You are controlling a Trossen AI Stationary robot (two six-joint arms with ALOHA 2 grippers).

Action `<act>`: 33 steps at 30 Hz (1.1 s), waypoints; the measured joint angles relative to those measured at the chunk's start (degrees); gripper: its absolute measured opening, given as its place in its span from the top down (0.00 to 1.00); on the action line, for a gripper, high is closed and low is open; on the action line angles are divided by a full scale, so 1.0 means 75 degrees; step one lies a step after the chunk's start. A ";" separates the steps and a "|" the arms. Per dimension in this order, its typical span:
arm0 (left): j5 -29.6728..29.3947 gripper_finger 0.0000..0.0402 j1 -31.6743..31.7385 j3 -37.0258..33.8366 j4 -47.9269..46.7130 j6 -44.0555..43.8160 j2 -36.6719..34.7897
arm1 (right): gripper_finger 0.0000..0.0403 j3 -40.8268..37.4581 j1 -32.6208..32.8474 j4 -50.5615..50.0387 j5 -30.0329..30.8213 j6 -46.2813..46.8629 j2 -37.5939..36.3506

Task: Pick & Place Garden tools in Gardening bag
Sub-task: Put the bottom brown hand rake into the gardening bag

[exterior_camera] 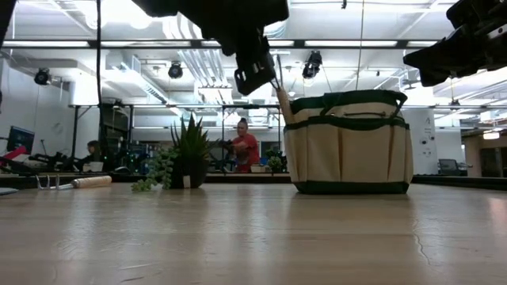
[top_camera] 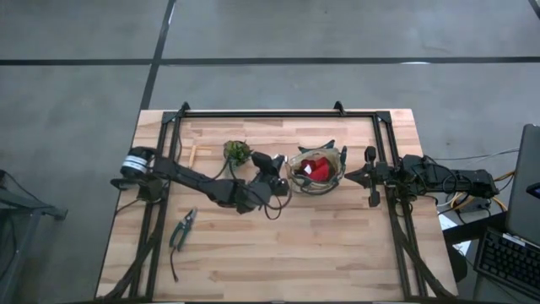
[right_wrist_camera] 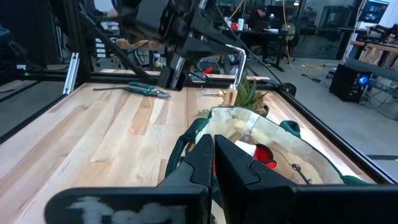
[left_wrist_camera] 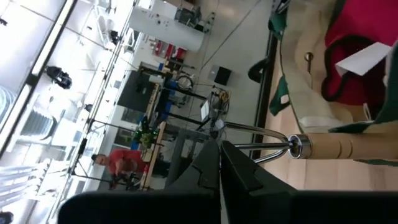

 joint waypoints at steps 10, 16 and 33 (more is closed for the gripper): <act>0.0376 0.99 -0.0060 0.0000 0.0028 0.0586 0.0495 | 0.98 0.0000 0.0003 0.0000 -0.0003 0.0005 -0.0003; 0.0464 0.99 -0.0108 0.0000 -0.0038 0.0578 0.0708 | 0.98 0.0000 0.0001 0.0000 -0.0003 0.0008 -0.0006; 0.0706 0.97 -0.0276 0.0012 -0.0315 0.0548 0.0922 | 0.98 0.0000 0.0002 0.0002 0.0000 -0.0004 0.0000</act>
